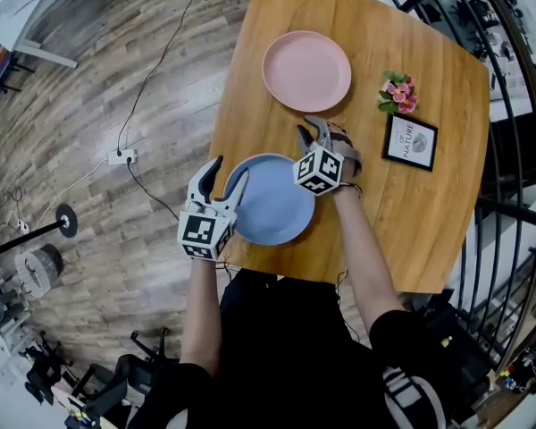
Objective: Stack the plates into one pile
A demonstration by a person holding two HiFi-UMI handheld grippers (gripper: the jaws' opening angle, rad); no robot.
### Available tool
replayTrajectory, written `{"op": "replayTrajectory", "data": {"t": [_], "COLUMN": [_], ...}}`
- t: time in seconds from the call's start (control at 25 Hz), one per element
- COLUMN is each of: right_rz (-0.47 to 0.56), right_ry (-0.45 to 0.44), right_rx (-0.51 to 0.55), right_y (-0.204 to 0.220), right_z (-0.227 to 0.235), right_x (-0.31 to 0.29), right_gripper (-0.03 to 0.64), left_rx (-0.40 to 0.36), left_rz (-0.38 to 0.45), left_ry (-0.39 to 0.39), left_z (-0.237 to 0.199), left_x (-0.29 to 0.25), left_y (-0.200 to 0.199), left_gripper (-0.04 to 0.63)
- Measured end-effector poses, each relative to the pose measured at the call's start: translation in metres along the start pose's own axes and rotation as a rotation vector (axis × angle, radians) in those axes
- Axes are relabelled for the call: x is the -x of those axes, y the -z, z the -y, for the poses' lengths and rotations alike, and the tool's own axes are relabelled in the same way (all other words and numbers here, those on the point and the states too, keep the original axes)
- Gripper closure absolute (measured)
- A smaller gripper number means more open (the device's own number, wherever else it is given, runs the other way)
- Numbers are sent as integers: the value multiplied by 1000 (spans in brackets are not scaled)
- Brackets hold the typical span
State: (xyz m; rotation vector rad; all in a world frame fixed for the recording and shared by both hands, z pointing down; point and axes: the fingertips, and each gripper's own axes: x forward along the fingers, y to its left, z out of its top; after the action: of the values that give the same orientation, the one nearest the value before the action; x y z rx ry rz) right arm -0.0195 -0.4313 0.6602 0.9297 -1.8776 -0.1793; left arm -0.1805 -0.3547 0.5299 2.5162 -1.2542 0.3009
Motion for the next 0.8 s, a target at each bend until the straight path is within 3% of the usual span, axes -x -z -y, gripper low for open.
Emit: {"op": "replayTrajectory", "data": {"t": [0.36,0.8], "right_rz": [-43,-92], "right_ry": [-25,-24], "right_rx": [-21,62], "right_y": [7,10], "right_z": [4,5], "right_x": [-34,-67], "right_gripper": [502,506], "left_rx": [24,36], "left_rz": [-21,-37], "left_ry": [20,-9], "left_z": [-10,-32], "left_x": [-7,-2], "left_y": [4,15], "left_gripper": [347,347]}}
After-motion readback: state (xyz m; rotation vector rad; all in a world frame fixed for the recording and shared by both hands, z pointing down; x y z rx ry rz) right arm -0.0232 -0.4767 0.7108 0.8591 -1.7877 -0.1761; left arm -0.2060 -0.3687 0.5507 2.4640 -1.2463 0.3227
